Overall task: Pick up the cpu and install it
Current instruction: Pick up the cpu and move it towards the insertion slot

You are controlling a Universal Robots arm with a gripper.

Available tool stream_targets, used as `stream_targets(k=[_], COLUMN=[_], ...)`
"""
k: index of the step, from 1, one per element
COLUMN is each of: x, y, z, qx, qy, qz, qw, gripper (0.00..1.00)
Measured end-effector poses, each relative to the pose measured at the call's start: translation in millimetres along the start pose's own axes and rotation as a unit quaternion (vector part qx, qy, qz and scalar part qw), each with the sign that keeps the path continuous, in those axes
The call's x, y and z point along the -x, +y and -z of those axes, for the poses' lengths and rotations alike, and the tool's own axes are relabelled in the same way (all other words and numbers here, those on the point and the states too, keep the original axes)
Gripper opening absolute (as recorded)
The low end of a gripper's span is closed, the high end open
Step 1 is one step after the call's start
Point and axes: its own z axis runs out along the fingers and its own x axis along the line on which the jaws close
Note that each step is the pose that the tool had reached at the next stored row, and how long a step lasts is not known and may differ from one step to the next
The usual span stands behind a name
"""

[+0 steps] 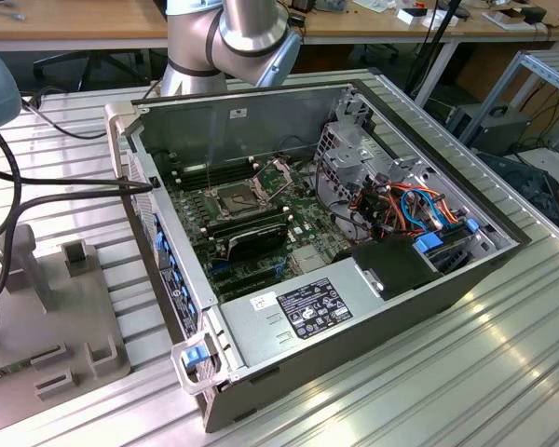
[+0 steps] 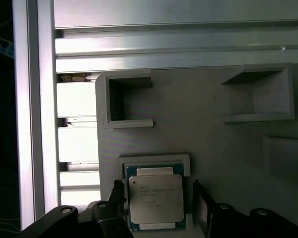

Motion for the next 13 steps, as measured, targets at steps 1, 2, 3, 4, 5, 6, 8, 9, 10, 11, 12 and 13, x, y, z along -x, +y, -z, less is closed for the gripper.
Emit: stream_targets(k=[1, 2, 3, 4, 5, 6, 8, 9, 10, 11, 12, 13], x=[0.0, 0.0, 0.0, -0.2, -0.3, -0.4, -0.7, -1.1, -1.2, -1.1, -1.2, -1.3], y=[0.0, 0.0, 0.0, 0.0, 0.1, 0.0, 0.1, 0.4, 0.6, 0.8, 1.0, 1.3], z=[-0.2, -0.5, -0.7, -1.0, -1.2, -1.2, -1.2, -1.3, -1.4, -1.6, -1.8, -2.3], qx=[0.0000, 0.0000, 0.0000, 0.0001, 0.0001, 0.0000, 0.0000, -0.0001, -0.0001, -0.0001, -0.0001, -0.0001], qy=[0.0000, 0.0000, 0.0000, -0.0001, -0.0001, 0.0000, 0.0000, 0.0001, 0.0001, 0.0000, 0.0000, 0.0001], qz=[0.000, 0.000, 0.000, 0.000, 0.000, 0.000, 0.000, 0.000, 0.001, 0.001, 0.002, 0.003], qw=[1.00000, 1.00000, 1.00000, 1.00000, 1.00000, 1.00000, 1.00000, 1.00000, 1.00000, 1.00000, 1.00000, 0.99999], gripper=[0.66, 0.66, 0.66, 0.66, 0.66, 0.66, 0.66, 0.66, 0.66, 0.66, 0.66, 0.66])
